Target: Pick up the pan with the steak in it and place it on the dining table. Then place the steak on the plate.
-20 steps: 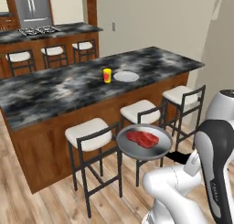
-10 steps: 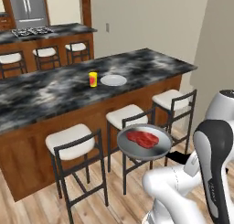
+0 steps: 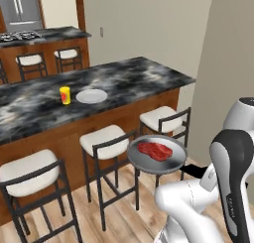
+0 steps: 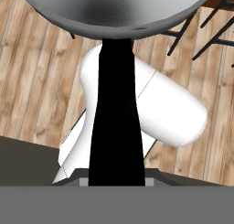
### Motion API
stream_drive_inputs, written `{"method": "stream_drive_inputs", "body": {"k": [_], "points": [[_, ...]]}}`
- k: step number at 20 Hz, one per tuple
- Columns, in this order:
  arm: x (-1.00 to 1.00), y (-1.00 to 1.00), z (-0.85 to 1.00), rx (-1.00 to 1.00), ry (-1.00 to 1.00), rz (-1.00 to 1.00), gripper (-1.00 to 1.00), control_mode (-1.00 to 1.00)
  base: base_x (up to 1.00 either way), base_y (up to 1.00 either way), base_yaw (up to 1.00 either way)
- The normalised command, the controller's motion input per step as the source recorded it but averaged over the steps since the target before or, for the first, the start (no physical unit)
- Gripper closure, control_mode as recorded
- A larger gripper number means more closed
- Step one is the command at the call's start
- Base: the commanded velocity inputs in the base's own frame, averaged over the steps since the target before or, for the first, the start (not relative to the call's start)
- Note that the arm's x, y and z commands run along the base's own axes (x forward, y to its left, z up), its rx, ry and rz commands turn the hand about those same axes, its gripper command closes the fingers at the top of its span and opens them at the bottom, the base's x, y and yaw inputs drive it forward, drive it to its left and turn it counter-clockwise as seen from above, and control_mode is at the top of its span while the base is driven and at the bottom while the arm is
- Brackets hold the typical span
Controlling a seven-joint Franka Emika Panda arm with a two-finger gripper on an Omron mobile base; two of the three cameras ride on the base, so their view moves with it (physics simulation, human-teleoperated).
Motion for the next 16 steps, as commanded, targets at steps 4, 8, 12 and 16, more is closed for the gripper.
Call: {"method": "stream_drive_inputs", "body": {"k": [4,8,12,16], "points": [[0.0,0.0,0.0,0.0,0.0,0.0,1.0,1.0,0.27,-0.85,0.06],[0.0,0.0,0.0,0.0,0.0,0.0,1.0,1.0,0.29,-0.8,0.08],[0.0,0.0,0.0,0.0,0.0,0.0,1.0,1.0,0.25,-0.78,0.09],[0.0,0.0,0.0,0.0,0.0,0.0,1.0,1.0,0.04,-0.3,0.09]]}}
